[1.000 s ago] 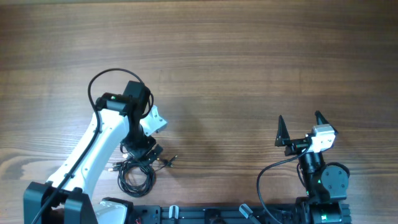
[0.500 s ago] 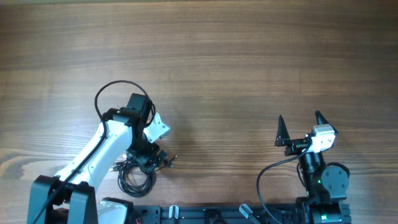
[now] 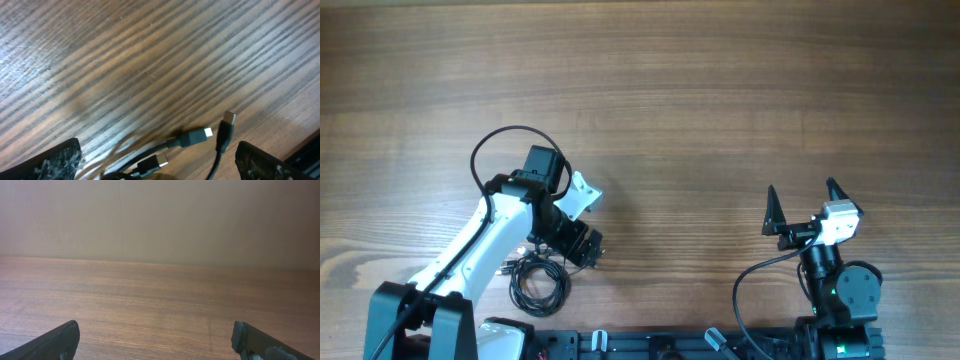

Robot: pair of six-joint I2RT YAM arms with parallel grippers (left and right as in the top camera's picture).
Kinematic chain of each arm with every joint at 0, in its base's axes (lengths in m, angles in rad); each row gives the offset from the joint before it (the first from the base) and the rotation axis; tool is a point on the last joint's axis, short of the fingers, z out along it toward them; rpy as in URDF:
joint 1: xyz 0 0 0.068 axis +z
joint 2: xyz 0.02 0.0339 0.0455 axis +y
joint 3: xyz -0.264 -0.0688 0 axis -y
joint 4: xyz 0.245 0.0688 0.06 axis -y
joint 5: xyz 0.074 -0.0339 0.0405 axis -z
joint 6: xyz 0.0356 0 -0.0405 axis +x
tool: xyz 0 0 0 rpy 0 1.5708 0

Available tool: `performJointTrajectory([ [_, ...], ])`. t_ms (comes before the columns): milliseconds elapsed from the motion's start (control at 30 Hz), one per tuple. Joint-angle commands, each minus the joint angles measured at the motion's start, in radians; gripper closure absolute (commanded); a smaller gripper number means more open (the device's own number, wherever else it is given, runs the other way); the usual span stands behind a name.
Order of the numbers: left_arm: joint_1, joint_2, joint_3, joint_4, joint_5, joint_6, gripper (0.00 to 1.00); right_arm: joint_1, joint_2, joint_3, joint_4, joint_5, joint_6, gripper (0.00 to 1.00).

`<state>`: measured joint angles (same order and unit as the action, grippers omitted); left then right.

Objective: Untangle cables
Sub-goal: 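Move the left gripper down over the tangled black cable bundle, then grasp the black cable bundle with the left gripper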

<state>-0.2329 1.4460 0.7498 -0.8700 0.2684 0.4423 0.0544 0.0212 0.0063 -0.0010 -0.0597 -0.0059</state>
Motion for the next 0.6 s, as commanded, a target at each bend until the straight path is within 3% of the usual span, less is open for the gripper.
performJointTrajectory([
  [0, -0.001, 0.002, -0.004, -0.055, 0.019, -0.009, 0.0, -0.002, -0.007, -0.001, 0.002, -0.008, -0.013, 0.0],
  [367, 0.0, 0.002, -0.004, -0.09, -0.106, -0.032, 0.0, -0.002, -0.007, -0.001, 0.002, -0.008, -0.013, 0.0],
  [567, 0.0, 0.002, -0.004, -0.092, -0.106, -0.032, 0.34, -0.002, -0.007, -0.001, 0.002, -0.008, -0.013, 0.0],
])
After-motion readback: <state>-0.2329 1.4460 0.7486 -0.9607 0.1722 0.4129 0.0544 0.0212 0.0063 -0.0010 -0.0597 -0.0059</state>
